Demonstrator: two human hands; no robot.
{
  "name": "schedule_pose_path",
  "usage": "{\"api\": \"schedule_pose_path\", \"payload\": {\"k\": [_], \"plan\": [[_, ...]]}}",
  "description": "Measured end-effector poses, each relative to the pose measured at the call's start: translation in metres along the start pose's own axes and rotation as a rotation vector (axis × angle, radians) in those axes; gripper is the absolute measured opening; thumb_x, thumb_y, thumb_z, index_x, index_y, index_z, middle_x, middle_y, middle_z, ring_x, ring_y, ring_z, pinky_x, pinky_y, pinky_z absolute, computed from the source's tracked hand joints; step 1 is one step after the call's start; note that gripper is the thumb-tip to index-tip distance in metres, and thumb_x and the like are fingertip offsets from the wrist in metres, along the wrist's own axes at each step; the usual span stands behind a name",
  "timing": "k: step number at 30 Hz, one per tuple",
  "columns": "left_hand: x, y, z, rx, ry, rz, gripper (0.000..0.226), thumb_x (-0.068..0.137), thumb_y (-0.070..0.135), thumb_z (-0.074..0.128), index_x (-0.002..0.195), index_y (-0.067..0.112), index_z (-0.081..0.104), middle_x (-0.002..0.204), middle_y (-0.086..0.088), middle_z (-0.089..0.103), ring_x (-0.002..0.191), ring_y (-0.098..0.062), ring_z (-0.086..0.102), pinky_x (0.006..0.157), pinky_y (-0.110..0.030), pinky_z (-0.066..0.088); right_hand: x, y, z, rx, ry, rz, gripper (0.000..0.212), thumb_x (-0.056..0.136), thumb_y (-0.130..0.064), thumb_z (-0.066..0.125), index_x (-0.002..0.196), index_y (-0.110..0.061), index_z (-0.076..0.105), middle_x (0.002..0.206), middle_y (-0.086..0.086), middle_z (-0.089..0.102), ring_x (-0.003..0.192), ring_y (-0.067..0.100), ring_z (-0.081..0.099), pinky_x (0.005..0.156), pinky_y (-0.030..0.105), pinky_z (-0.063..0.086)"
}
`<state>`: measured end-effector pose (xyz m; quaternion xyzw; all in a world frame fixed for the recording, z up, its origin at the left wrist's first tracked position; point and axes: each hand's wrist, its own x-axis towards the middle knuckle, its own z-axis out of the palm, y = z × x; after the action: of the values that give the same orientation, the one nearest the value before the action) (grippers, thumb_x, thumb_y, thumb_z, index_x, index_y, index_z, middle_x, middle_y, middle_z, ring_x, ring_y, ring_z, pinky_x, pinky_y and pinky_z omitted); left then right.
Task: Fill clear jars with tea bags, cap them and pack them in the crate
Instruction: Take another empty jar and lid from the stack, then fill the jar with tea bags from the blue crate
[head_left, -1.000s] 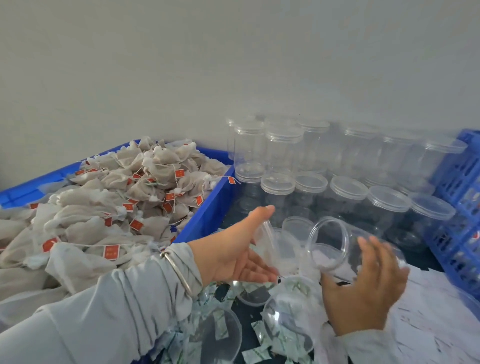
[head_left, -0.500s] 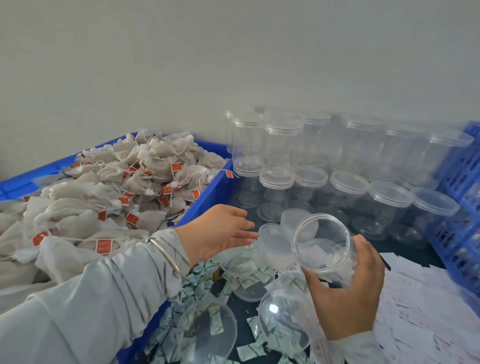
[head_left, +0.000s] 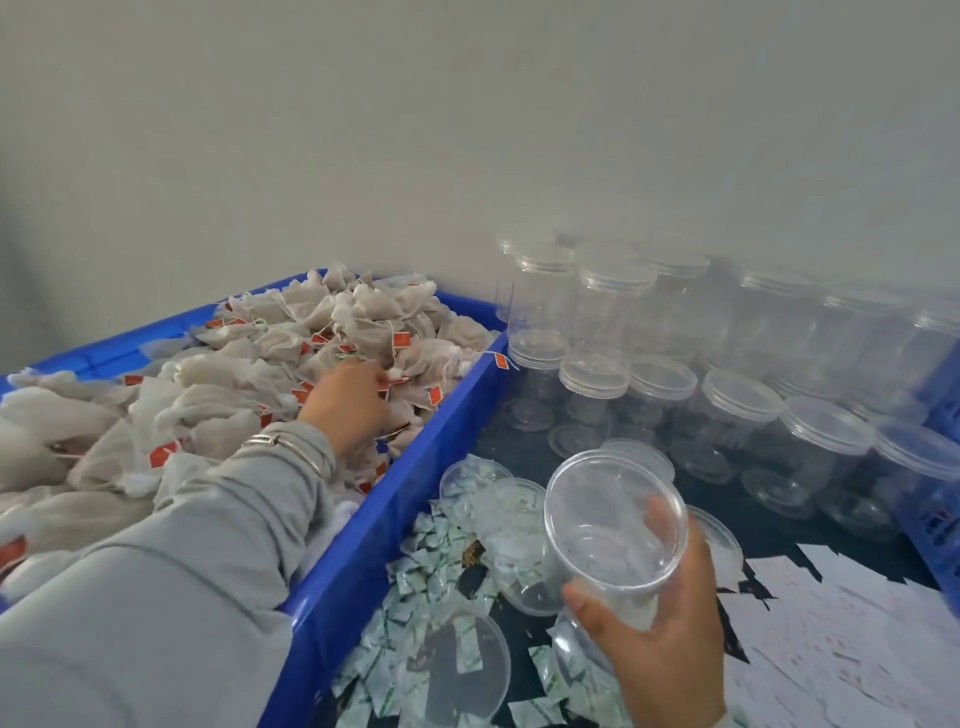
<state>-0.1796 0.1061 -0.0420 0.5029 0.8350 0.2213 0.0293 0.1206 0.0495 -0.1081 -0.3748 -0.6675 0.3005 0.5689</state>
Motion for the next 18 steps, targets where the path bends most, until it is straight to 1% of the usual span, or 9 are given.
{"api": "schedule_pose_path", "payload": {"k": [2, 4, 5, 7, 9, 11, 13, 16, 18], "plan": [[0.001, -0.014, 0.003, 0.223, -0.174, -0.056, 0.026, 0.088, 0.011, 0.05, 0.111, 0.006, 0.061, 0.108, -0.011, 0.063, 0.09, -0.026, 0.058, 0.075, -0.032, 0.046, -0.005, -0.004, 0.009, 0.133, -0.015, 0.069, 0.088, 0.045, -0.049, 0.083, 0.123, -0.057, 0.044, 0.124, -0.029, 0.052, 0.117, -0.008, 0.05, 0.082, 0.017, 0.046], [0.003, -0.019, 0.009, 0.357, -0.344, -0.067, 0.032, 0.087, 0.011, 0.056, 0.118, 0.004, 0.058, 0.115, -0.012, 0.062, 0.101, -0.027, 0.059, 0.084, -0.033, 0.049, -0.008, -0.003, 0.017, 0.33, -0.03, 0.173, 0.086, 0.047, -0.034, 0.093, 0.116, -0.059, 0.049, 0.122, -0.028, 0.056, 0.114, -0.008, 0.052, 0.076, 0.015, 0.052], [0.005, -0.021, 0.013, 0.392, -0.388, -0.069, 0.038, 0.085, 0.012, 0.06, 0.122, 0.004, 0.056, 0.122, -0.012, 0.06, 0.109, -0.027, 0.058, 0.09, -0.033, 0.048, -0.009, -0.002, 0.02, 0.419, -0.054, 0.233, 0.086, 0.048, -0.025, 0.093, 0.114, -0.058, 0.05, 0.122, -0.026, 0.057, 0.114, -0.005, 0.054, 0.081, 0.021, 0.053], [0.008, -0.022, 0.018, 0.418, -0.426, -0.084, 0.039, 0.085, 0.015, 0.062, 0.122, 0.004, 0.056, 0.126, -0.012, 0.059, 0.114, -0.028, 0.057, 0.094, -0.034, 0.047, -0.011, 0.001, 0.026, 0.497, -0.129, 0.321, 0.083, 0.051, -0.023, 0.089, 0.118, -0.052, 0.049, 0.121, -0.022, 0.06, 0.112, 0.001, 0.057, 0.095, 0.038, 0.047], [0.008, -0.019, 0.017, 0.442, -0.473, -0.098, 0.029, 0.087, 0.02, 0.06, 0.112, 0.005, 0.062, 0.121, -0.011, 0.063, 0.108, -0.027, 0.06, 0.093, -0.033, 0.048, -0.013, 0.003, 0.031, 0.484, -0.179, 0.358, 0.083, 0.051, -0.022, 0.084, 0.123, -0.044, 0.047, 0.119, -0.02, 0.062, 0.109, 0.003, 0.06, 0.097, 0.041, 0.045], [0.007, -0.017, 0.015, 0.436, -0.473, -0.108, 0.028, 0.086, 0.021, 0.062, 0.108, 0.004, 0.063, 0.113, -0.01, 0.065, 0.101, -0.025, 0.061, 0.085, -0.029, 0.048, -0.017, 0.007, 0.036, 0.471, -0.177, 0.363, 0.081, 0.052, -0.015, 0.076, 0.125, -0.037, 0.049, 0.117, -0.018, 0.063, 0.108, 0.003, 0.06, 0.089, 0.03, 0.05], [0.003, -0.013, 0.011, 0.416, -0.455, -0.116, 0.032, 0.082, 0.024, 0.065, 0.107, 0.003, 0.063, 0.097, -0.007, 0.065, 0.084, -0.021, 0.059, 0.075, -0.028, 0.045, -0.02, 0.009, 0.036, 0.448, -0.179, 0.358, 0.079, 0.051, -0.012, 0.075, 0.123, -0.033, 0.05, 0.116, -0.016, 0.063, 0.108, 0.001, 0.059, 0.076, 0.017, 0.052], [-0.001, -0.011, 0.007, 0.315, -0.368, -0.11, 0.031, 0.076, 0.039, 0.065, 0.079, 0.009, 0.06, 0.079, -0.004, 0.061, 0.069, -0.018, 0.054, 0.068, -0.028, 0.045, -0.025, 0.012, 0.033, 0.382, -0.222, 0.324, 0.079, 0.049, -0.012, 0.078, 0.12, -0.034, 0.051, 0.115, -0.022, 0.062, 0.107, -0.005, 0.057, 0.072, 0.01, 0.05], [-0.005, -0.005, 0.0, 0.219, -0.275, -0.077, 0.034, 0.077, 0.041, 0.065, 0.071, 0.01, 0.054, 0.071, -0.002, 0.057, 0.065, -0.015, 0.051, 0.062, -0.026, 0.042, -0.028, 0.01, 0.031, 0.326, -0.278, 0.297, 0.085, 0.047, -0.014, 0.082, 0.121, -0.039, 0.049, 0.116, -0.03, 0.059, 0.106, -0.012, 0.056, 0.073, 0.006, 0.048]]}}
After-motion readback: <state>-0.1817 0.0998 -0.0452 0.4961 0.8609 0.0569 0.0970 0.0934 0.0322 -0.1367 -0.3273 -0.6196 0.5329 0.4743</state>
